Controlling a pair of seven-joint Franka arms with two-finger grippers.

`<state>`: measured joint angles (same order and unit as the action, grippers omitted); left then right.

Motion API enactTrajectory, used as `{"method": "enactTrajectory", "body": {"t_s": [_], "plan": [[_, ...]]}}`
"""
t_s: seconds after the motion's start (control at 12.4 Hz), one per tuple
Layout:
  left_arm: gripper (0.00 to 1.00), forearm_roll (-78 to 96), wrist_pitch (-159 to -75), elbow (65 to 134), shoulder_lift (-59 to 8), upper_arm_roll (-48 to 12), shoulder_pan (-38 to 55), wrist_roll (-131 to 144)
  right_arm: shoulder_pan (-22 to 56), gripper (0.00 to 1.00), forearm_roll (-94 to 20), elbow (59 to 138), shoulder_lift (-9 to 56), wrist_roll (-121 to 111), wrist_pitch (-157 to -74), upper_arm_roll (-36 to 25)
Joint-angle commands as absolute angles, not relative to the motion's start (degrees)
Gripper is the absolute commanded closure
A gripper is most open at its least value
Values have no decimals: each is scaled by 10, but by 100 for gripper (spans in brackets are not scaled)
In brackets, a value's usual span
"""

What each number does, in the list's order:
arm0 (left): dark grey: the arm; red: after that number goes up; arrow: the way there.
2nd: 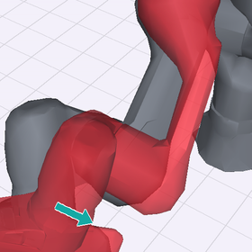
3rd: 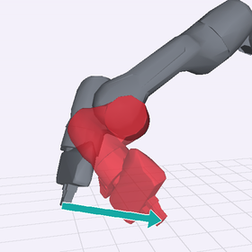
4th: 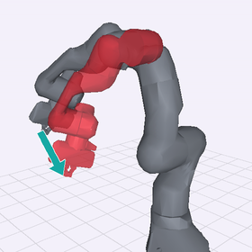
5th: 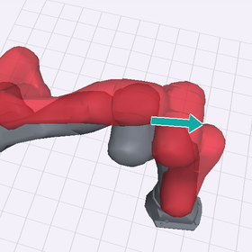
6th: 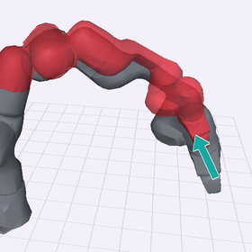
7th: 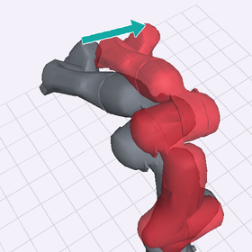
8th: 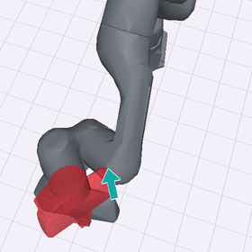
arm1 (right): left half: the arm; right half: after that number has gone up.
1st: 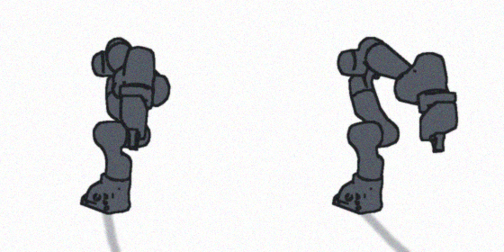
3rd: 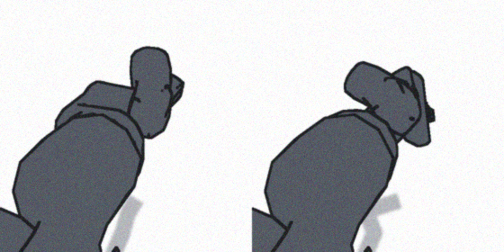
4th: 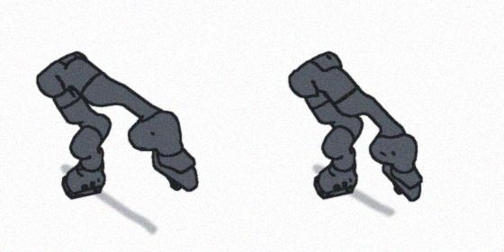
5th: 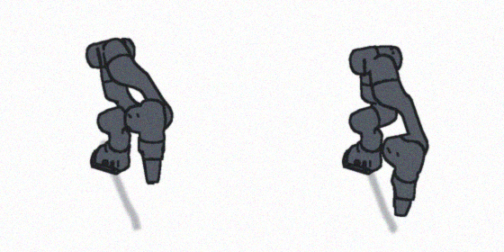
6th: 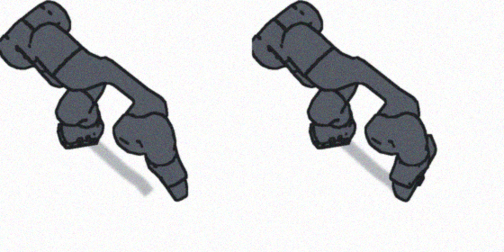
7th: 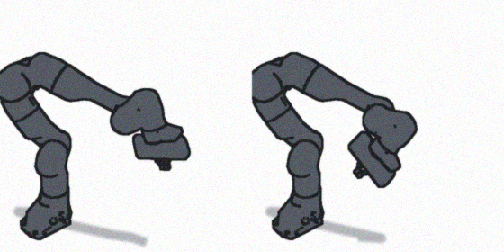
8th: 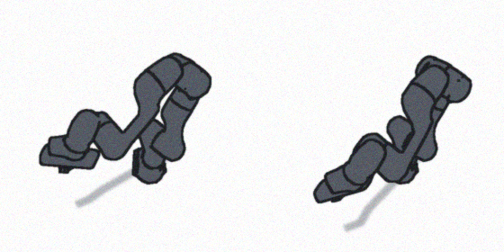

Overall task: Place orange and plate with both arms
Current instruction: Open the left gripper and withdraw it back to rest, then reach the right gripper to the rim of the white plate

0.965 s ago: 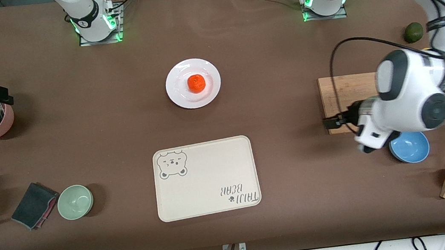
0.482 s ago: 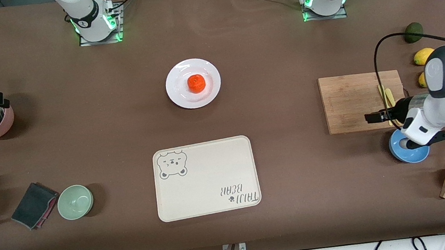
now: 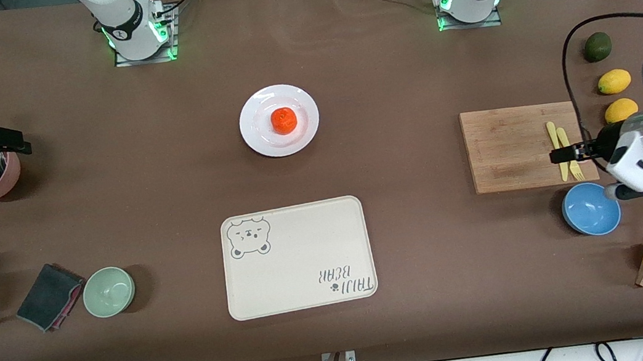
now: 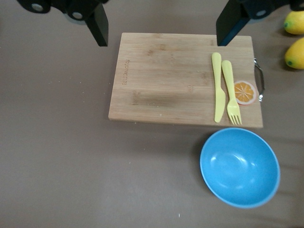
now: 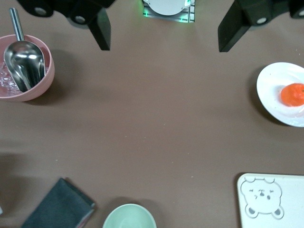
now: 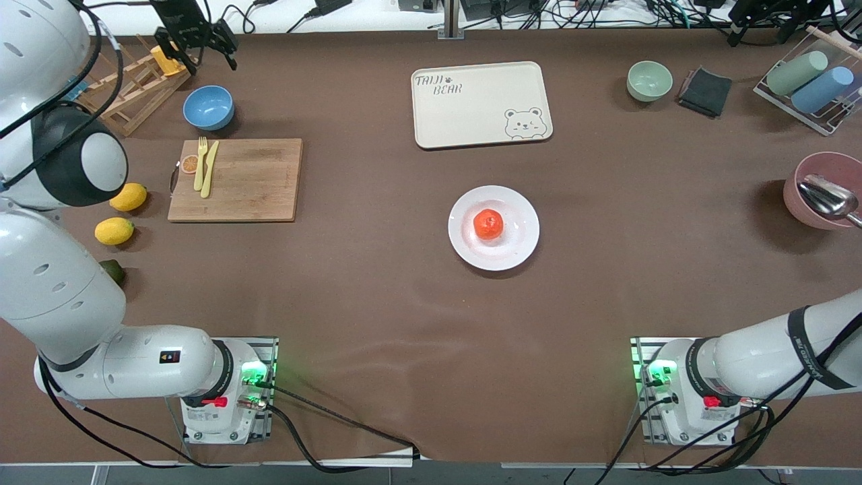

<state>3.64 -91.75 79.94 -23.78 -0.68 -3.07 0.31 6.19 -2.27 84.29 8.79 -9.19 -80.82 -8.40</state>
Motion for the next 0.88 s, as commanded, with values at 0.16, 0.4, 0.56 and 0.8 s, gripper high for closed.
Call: {"method": "enactTrajectory", "body": {"t_s": [0.16,0.4,0.56,0.8], "plan": [[0,19,-941,890,-77,-11,-29,-33,86,0,-109,873,103,-92,-816,-72],[0,11,-940,943,-30,10,-24,-54,92,0,-177,898,125,-94,-844,-71],[0,4,-943,950,-22,21,-7,-68,91,0,-223,961,121,-103,-907,-68],[0,-23,-954,958,-38,24,8,-68,91,0,-307,1054,117,-122,-991,-40]]}}
